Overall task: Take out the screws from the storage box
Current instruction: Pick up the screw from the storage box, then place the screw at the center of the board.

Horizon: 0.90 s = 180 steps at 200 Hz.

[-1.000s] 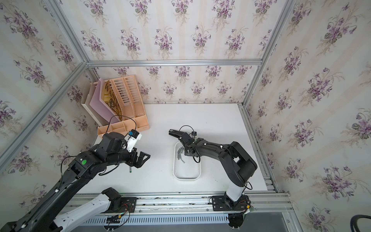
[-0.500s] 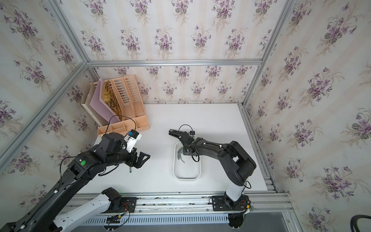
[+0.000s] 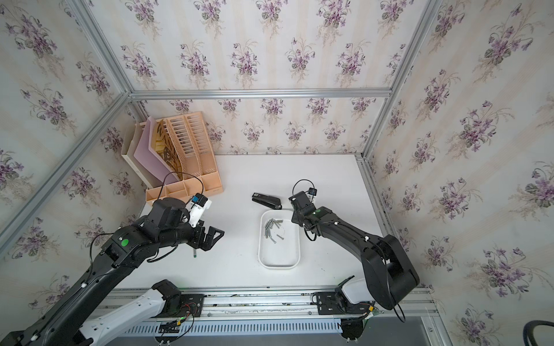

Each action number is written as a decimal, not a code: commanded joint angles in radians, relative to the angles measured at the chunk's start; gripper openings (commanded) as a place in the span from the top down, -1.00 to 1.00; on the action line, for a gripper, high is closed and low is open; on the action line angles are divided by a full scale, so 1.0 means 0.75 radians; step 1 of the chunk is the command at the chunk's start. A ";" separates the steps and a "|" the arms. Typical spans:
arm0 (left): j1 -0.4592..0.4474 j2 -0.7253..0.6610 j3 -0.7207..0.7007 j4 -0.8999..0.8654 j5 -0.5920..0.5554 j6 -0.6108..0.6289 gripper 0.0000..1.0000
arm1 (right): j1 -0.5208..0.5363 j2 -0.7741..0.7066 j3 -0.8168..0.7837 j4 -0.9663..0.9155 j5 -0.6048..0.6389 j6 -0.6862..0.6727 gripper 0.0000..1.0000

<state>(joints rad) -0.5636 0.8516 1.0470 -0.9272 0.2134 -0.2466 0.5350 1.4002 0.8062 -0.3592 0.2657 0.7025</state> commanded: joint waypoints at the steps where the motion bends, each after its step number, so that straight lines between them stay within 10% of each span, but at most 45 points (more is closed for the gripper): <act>1: -0.004 0.000 0.001 -0.005 -0.013 -0.006 -0.98 | -0.102 -0.014 -0.027 0.026 -0.099 0.004 1.00; 180: -0.040 -0.008 0.001 -0.009 -0.039 -0.008 -0.99 | -0.343 0.249 0.022 -0.044 -0.142 -0.053 0.87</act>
<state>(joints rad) -0.5934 0.8474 1.0470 -0.9276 0.1974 -0.2470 0.2783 1.5692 0.8112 -0.3798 0.1711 0.6804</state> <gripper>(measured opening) 0.993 0.058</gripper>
